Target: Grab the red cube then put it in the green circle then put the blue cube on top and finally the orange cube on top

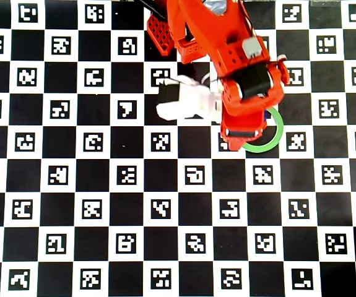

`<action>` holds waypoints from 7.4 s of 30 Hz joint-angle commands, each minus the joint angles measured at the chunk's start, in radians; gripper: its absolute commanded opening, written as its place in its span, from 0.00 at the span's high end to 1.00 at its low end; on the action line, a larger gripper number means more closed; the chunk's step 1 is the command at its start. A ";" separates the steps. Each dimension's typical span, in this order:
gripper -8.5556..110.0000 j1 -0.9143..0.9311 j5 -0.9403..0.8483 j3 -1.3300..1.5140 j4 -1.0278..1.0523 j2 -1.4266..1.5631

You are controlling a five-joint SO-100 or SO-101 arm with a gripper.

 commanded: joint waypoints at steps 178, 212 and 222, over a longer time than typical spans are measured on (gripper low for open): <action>0.66 0.206 -0.517 -0.201 0.167 0.247; 0.98 0.451 -1.528 0.911 -0.436 1.003; 0.98 0.465 -1.671 1.261 -0.407 1.307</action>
